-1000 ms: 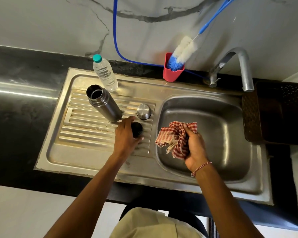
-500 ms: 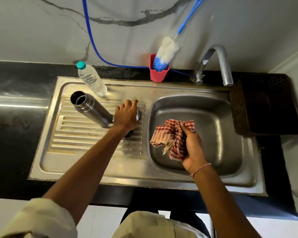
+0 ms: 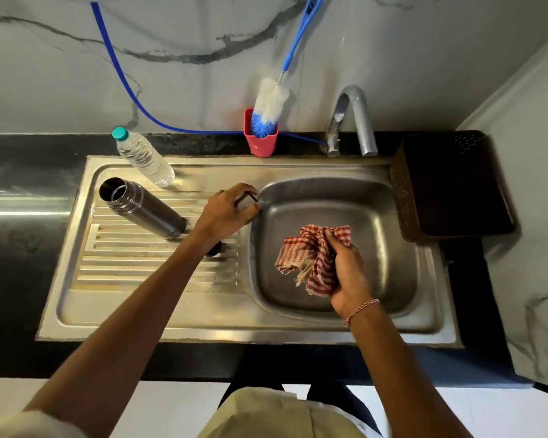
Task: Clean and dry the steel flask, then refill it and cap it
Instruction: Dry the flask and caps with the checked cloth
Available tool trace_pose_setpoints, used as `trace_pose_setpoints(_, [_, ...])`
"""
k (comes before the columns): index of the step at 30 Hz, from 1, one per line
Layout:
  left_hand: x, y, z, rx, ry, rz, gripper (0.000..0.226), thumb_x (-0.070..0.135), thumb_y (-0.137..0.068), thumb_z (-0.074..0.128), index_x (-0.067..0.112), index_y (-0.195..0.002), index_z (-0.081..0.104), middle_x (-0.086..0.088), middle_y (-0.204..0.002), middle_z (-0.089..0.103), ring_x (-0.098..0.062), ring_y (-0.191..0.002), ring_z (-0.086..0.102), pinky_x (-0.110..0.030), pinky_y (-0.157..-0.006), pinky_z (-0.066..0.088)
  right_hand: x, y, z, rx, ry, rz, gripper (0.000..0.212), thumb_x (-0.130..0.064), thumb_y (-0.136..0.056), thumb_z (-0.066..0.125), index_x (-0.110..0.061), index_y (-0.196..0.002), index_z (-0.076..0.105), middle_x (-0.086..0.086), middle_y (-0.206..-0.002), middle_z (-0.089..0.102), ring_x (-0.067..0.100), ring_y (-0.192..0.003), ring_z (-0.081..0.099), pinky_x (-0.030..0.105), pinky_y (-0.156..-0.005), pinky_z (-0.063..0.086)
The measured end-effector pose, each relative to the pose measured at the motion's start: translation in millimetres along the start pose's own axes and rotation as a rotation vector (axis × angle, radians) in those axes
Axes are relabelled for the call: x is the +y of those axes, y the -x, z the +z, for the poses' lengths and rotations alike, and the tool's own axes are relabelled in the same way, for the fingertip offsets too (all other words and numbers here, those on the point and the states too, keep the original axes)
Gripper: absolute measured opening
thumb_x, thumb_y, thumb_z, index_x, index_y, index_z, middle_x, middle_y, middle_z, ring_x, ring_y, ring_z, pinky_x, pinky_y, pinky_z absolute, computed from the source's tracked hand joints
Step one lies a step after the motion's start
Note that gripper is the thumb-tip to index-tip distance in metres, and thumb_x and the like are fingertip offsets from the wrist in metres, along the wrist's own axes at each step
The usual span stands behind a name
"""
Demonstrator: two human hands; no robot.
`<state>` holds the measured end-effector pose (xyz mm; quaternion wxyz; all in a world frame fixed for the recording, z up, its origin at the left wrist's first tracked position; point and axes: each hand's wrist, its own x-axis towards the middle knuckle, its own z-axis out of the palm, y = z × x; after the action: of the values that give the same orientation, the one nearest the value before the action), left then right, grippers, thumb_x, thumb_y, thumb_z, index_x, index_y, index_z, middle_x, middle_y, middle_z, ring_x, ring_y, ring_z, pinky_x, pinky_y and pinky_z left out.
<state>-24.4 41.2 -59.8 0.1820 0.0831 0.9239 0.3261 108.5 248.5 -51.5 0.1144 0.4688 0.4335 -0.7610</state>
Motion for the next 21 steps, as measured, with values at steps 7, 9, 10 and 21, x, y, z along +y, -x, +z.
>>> trace_pose_setpoints(7, [64, 38, 1, -0.013, 0.333, -0.008, 0.021, 0.037, -0.095, 0.072, 0.016, -0.090, 0.072, -0.001, -0.088, 0.074, -0.011, -0.080, 0.070, -0.023, -0.071, 0.051, -22, 12, -24, -0.091, -0.017, -0.013, 0.043, -0.042, -0.096, 0.063, -0.007, -0.120, 0.069, 0.021, -0.109, 0.074, 0.040, -0.097, 0.073, 0.046, -0.076, 0.061])
trace_pose_setpoints(9, [70, 47, 6, 0.078, 0.294, -0.001, 0.016, 0.035, -0.093, 0.074, 0.023, -0.083, 0.074, 0.007, -0.092, 0.071, -0.003, -0.086, 0.065, -0.016, -0.074, 0.046, -28, 16, -31, -0.127, -0.009, -0.041, 0.042, -0.042, -0.098, 0.060, -0.006, -0.117, 0.069, 0.020, -0.109, 0.074, 0.038, -0.095, 0.073, 0.044, -0.074, 0.060])
trace_pose_setpoints(10, [73, 52, 9, 0.152, 0.272, -0.006, 0.015, 0.035, -0.092, 0.075, 0.025, -0.081, 0.074, 0.010, -0.097, 0.068, -0.002, -0.092, 0.062, -0.017, -0.077, 0.046, -31, 18, -35, -0.139, 0.014, -0.060, 0.041, -0.042, -0.099, 0.058, -0.007, -0.116, 0.070, 0.017, -0.108, 0.075, 0.035, -0.094, 0.074, 0.041, -0.072, 0.060])
trace_pose_setpoints(21, [107, 90, 56, 0.171, 0.488, -0.134, 0.025, 0.033, -0.102, 0.063, 0.022, -0.083, 0.077, -0.002, -0.077, 0.075, -0.026, -0.079, 0.071, -0.051, -0.081, 0.055, -35, 42, -37, -0.193, 0.653, -0.747, 0.045, -0.058, -0.100, 0.043, -0.023, -0.117, 0.064, -0.006, -0.101, 0.075, 0.007, -0.089, 0.073, 0.037, -0.085, 0.061])
